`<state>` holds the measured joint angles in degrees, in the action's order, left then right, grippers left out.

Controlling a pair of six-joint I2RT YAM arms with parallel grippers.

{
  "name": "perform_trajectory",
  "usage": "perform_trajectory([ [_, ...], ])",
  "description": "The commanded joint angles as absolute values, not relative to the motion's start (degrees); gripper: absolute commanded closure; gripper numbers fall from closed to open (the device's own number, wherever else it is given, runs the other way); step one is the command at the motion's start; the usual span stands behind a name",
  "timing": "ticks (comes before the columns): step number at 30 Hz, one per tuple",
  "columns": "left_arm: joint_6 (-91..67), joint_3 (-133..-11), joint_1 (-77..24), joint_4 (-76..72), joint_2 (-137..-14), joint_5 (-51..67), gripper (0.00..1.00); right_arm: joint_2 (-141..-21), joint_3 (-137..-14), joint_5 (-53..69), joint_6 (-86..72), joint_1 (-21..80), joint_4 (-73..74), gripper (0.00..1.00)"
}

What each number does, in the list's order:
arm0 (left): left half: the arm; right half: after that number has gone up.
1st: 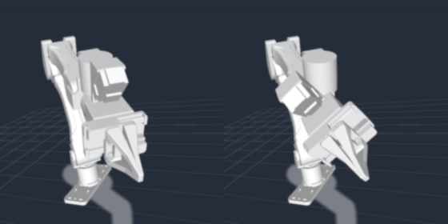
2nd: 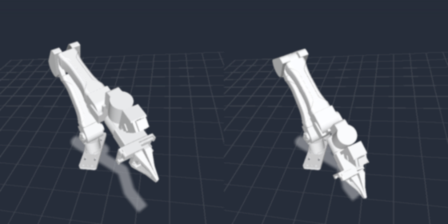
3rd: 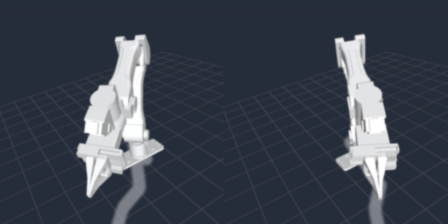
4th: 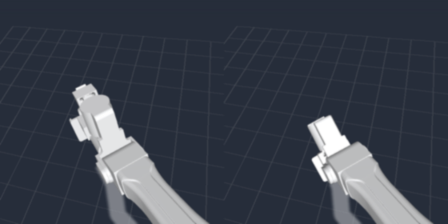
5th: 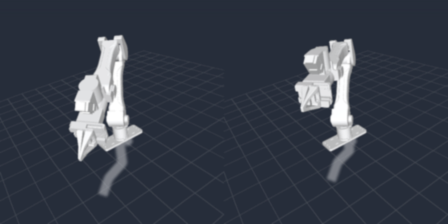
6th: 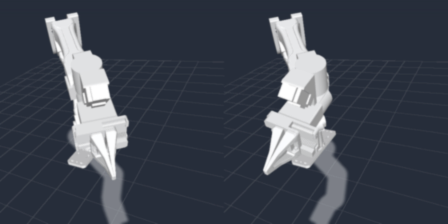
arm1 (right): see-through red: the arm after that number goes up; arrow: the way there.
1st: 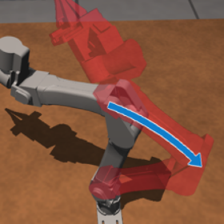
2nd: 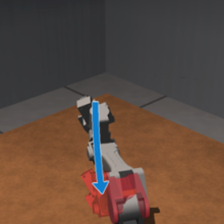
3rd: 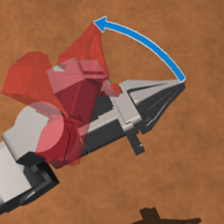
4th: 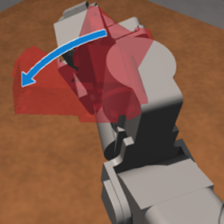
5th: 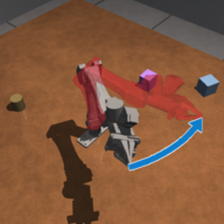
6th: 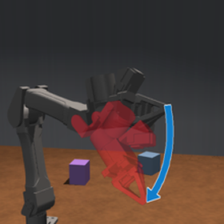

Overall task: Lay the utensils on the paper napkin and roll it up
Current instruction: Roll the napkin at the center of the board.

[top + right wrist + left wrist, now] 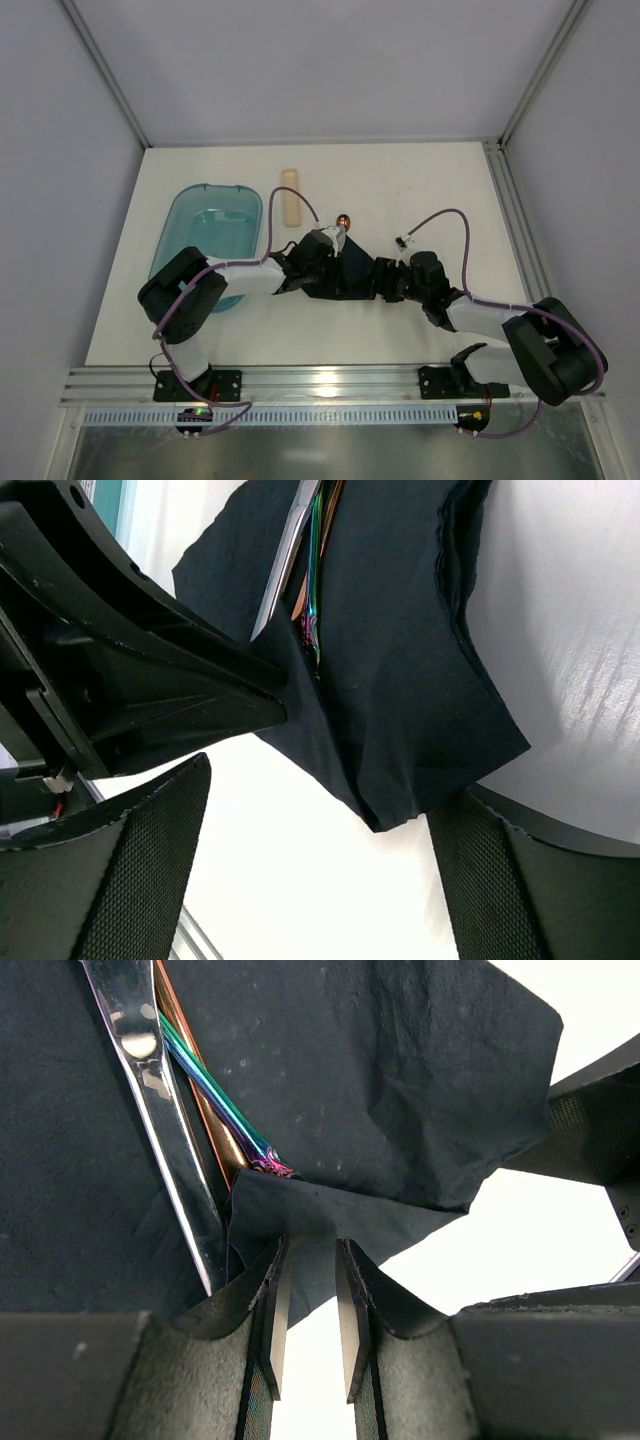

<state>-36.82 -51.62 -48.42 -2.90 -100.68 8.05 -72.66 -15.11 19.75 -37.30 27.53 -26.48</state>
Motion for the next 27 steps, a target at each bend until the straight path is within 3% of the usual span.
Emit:
perform_trajectory([
  [1,-35.95,-53.53,-48.69,-3.16,-101.42,7.82,0.71,-71.72,-14.68,21.0,-32.61,27.42,-28.48,0.15],
  [4,-35.77,-53.96,-48.78,-2.99,-101.6,7.91,0.71,-70.67,-14.59,20.05,-31.2,27.51,-26.9,0.23],
  [10,-35.77,-54.49,-48.78,-2.9,-102.13,8.17,0.71,-70.66,-14.94,17.93,-28.74,27.51,-24.08,0.48],
  [16,-36.21,-54.14,-48.69,-3.87,-102.57,8.7,0.71,-72.42,-16.35,17.5,-27.25,27.95,-22.33,0.49],
  [23,-36.39,-54.05,-48.69,-4.48,-103.01,9.05,0.71,-73.83,-17.23,14.94,-26.63,30.23,-21.27,0.42],
  [27,-36.39,-54.05,-48.78,-4.48,-102.92,9.05,0.71,-74.62,-18.02,12.75,-26.45,31.46,-20.13,0.5],
])
